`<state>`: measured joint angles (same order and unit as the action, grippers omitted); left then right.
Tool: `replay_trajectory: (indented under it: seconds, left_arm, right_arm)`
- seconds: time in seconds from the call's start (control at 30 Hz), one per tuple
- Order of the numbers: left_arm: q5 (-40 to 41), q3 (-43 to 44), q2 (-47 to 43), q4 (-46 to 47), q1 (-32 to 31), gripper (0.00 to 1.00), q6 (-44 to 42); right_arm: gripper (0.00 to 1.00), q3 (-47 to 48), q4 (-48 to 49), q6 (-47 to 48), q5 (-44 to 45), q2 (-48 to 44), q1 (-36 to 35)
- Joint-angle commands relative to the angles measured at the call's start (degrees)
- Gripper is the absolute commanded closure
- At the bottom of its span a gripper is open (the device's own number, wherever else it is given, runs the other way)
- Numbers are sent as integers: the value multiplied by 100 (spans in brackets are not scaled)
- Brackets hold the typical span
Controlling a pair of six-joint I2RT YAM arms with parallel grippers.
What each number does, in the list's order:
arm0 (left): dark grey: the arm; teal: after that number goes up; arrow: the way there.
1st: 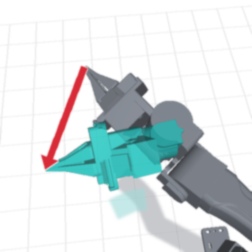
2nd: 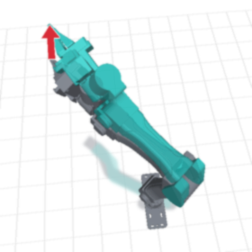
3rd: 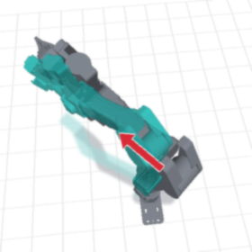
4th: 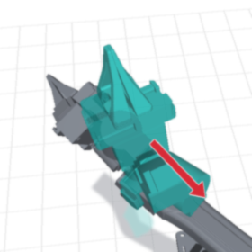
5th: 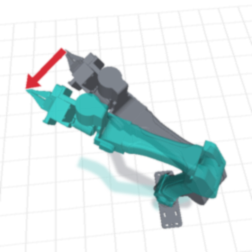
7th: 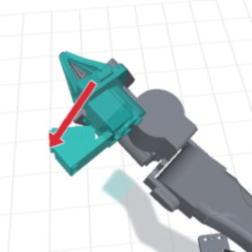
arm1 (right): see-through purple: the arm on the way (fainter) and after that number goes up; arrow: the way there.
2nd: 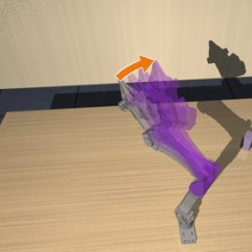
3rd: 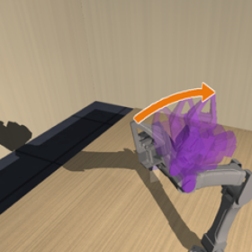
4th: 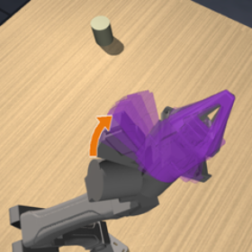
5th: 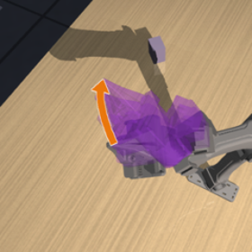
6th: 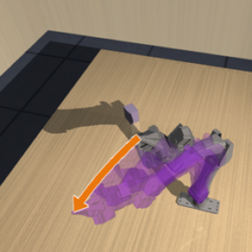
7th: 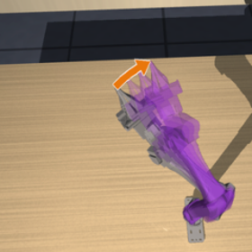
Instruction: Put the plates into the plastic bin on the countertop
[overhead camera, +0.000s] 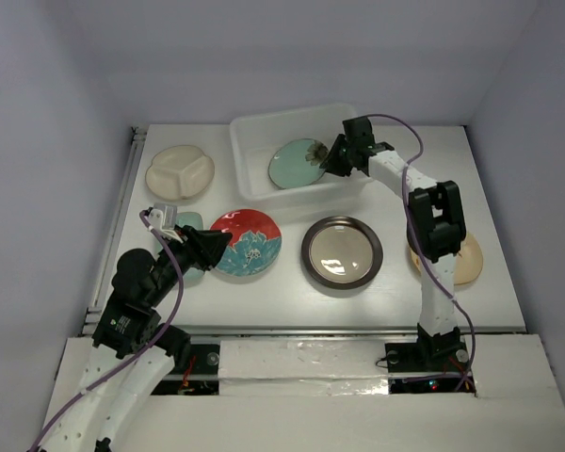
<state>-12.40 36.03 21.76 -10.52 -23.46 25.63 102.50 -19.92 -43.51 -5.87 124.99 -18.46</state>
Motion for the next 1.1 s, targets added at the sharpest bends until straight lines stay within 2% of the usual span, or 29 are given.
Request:
replay_trajectory:
  seconds: [0.0,0.03,0.07,0.23,0.4,0.43,0.47,0.5,0.53,0.57,0.63,0.7,0.73,0.77,0.83,0.9,0.93,1.0,1.03,1.07]
  left_arm:
    - [-96,-44,48,270,52,68,12]
    - [-96,-44,48,270,52,68,12]
    - [-96,-44,48,270,52,68,12]
    - [-96,-52,48,270,52,67,13]
    - [-96,-52,21,270,52,67,21]
    - [-87,-52,21,270,52,67,21]
    - [-95,-52,13,270,52,67,13]
    - [-87,-44,-5,270,52,67,21]
    - [-78,-52,-14,261,52,67,21]
    - [-78,-44,-14,261,52,67,21]
    - [-52,-44,-31,261,52,74,12]
    - [-34,-44,-23,261,52,88,12]
    - [-34,-44,-14,261,105,100,12]
    - [-25,-44,-14,261,105,100,12]
    - [-8,-44,-14,253,105,100,12]
    - [19,-44,-14,244,105,100,21]
    - [19,-44,-14,235,105,98,21]
    - [27,-44,-23,244,105,94,30]
    - [27,-52,-31,235,105,91,30]
    - [19,-52,-23,244,105,89,39]
  right_arm:
    - [62,543,235,88,-2,-229,-44]
    - [51,517,234,97,33,-255,-44]
    - [46,412,287,97,94,-343,-44]
    - [30,122,489,140,375,-870,-44]
    - [27,-309,867,369,754,-2012,-44]
    - [31,-570,928,395,754,-2196,-44]
    - [42,-773,1129,422,693,-2416,-113]
    - [60,-1019,1279,439,640,-2644,-166]
    - [95,-1587,1428,431,613,-3107,-245]
    - [100,-1888,1708,431,370,-3321,-507]
    - [100,-2442,1904,466,350,-3847,-894]
    - [100,-3207,2149,344,402,-4052,-1525]
    - [100,-3471,2237,230,437,-4122,-1729]
    - [100,-4013,2543,98,455,-4227,-1905]
    - [100,-4456,2826,-368,507,-4237,-2371]
    - [95,-4842,3125,-701,595,-4080,-2731]
    - [84,-4897,3161,-764,761,-4001,-2846]
    - [72,-4924,3161,-965,929,-3703,-3049]
    - [60,-4898,3153,-1036,999,-3605,-3215]
    - [55,-4889,3161,-1124,1070,-3500,-3269]
